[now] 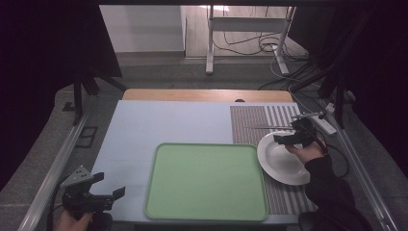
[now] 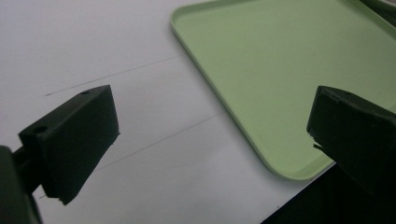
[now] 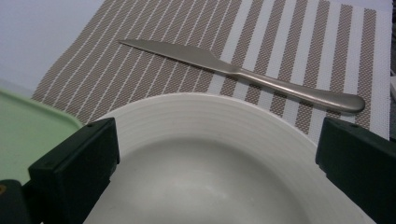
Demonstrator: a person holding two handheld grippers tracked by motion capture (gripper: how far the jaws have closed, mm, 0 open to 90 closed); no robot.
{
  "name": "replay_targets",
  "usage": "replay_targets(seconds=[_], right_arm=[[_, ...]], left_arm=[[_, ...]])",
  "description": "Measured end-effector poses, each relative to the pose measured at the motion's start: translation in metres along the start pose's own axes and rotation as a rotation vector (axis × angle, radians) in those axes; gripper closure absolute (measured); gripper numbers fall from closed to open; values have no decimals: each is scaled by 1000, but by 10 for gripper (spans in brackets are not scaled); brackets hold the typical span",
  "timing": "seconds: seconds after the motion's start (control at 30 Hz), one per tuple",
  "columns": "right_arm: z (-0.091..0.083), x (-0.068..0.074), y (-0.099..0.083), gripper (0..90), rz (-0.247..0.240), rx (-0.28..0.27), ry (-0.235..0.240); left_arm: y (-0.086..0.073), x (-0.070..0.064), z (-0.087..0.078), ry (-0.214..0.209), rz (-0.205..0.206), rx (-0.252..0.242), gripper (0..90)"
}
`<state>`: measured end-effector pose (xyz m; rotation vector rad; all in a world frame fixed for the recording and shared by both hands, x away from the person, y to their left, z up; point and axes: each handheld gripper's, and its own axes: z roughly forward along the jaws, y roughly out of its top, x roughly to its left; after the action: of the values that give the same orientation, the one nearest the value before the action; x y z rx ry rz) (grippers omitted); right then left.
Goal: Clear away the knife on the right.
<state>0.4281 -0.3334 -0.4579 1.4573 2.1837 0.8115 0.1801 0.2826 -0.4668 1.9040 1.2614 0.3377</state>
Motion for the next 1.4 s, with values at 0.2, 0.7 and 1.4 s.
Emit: replay_targets(seconds=[0.2, 0.7, 1.4], right_arm=[[10, -7, 6, 5, 4, 16, -18], [30, -20, 16, 0, 7, 45, -40], [48, -49, 37, 550, 2, 88, -50]], left_arm=[[0, 0, 0, -1, -1, -1, 21], [0, 0, 0, -2, 0, -2, 21], [0, 0, 0, -3, -4, -5, 20]])
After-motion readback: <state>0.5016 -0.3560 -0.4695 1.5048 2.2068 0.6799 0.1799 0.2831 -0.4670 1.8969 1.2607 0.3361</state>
